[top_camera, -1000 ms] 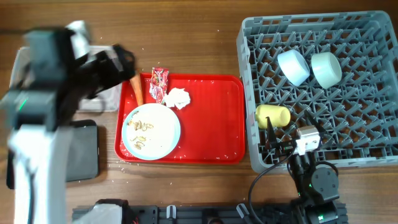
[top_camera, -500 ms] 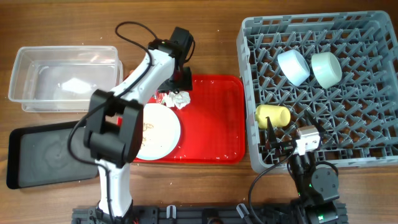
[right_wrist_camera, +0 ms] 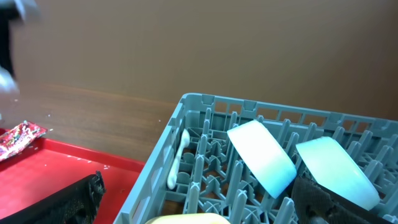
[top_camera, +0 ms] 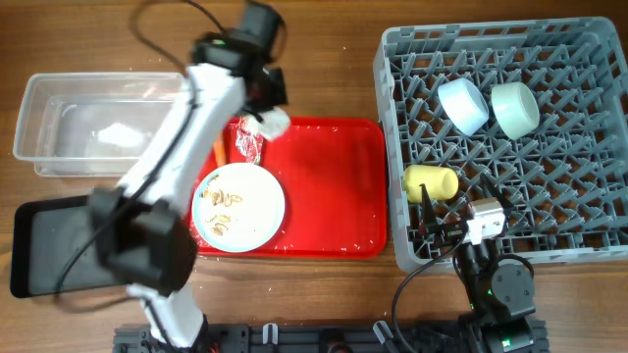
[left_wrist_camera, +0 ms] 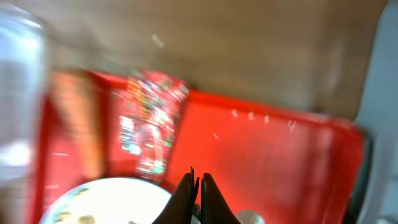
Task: Sort waste into correct bins and load items into the dishwasher rack
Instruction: 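Grasp the white tissue with the left gripper and drop it in the clear bin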
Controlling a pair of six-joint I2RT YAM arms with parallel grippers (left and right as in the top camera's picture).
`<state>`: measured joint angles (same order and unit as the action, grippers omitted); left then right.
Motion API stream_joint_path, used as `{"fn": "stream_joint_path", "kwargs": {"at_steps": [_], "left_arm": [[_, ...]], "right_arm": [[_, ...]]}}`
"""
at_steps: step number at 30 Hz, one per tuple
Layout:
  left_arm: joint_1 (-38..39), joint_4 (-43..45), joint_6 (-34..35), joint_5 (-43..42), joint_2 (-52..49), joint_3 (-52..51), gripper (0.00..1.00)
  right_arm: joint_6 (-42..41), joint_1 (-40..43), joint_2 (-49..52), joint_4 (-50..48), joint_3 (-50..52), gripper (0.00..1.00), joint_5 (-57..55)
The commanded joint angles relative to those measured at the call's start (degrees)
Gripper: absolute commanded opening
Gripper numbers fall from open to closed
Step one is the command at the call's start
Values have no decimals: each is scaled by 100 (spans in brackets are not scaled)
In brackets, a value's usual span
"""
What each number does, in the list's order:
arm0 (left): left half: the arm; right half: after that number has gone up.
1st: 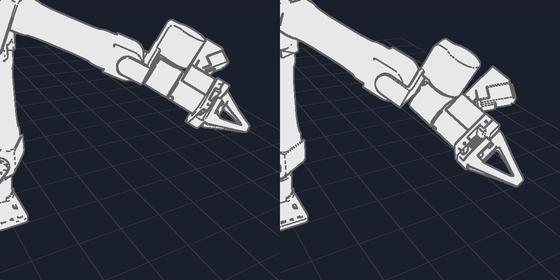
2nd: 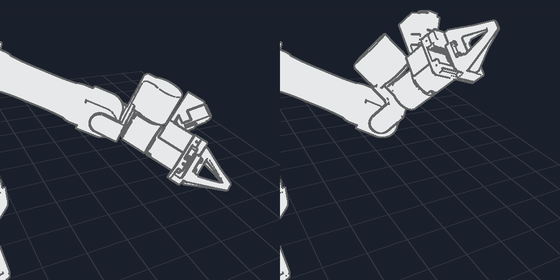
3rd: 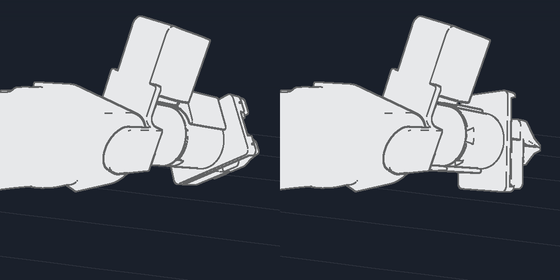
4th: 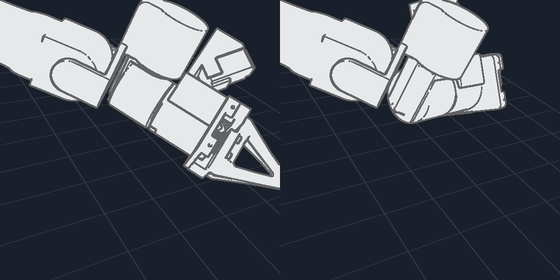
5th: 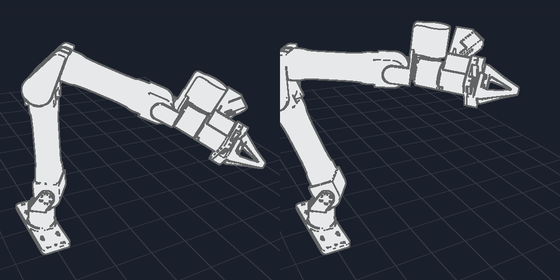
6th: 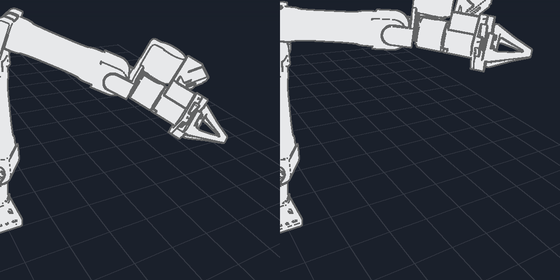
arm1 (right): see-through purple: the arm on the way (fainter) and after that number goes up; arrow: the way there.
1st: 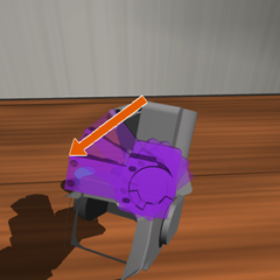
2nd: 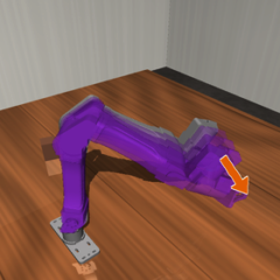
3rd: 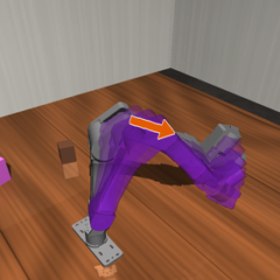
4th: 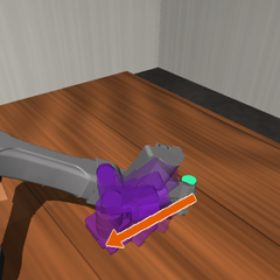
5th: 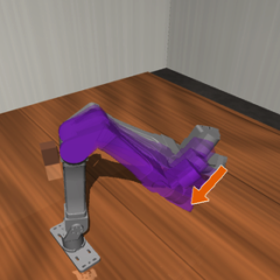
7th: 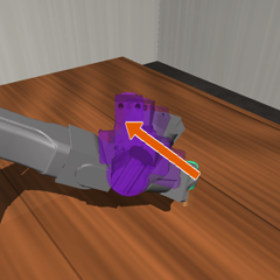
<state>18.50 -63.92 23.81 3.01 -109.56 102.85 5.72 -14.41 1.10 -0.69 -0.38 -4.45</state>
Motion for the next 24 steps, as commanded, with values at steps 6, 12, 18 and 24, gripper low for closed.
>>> {"fn": "stream_joint_path", "kwargs": {"at_steps": [6, 12, 18, 24], "left_arm": [[-2610, 632, 98, 625, 83, 57, 38], [-2911, 584, -199, 109, 90, 361, 99], [-1587, 341, -457, -647, 273, 404, 87], [-306, 658, -560, 573, -695, -339, 84]], "right_arm": [[31, 28, -31, -11, 9, 100, 116], [31, 28, -31, -9, 9, 99, 116], [31, 28, -31, -9, 9, 100, 116], [31, 28, -31, -9, 9, 100, 116]]}}
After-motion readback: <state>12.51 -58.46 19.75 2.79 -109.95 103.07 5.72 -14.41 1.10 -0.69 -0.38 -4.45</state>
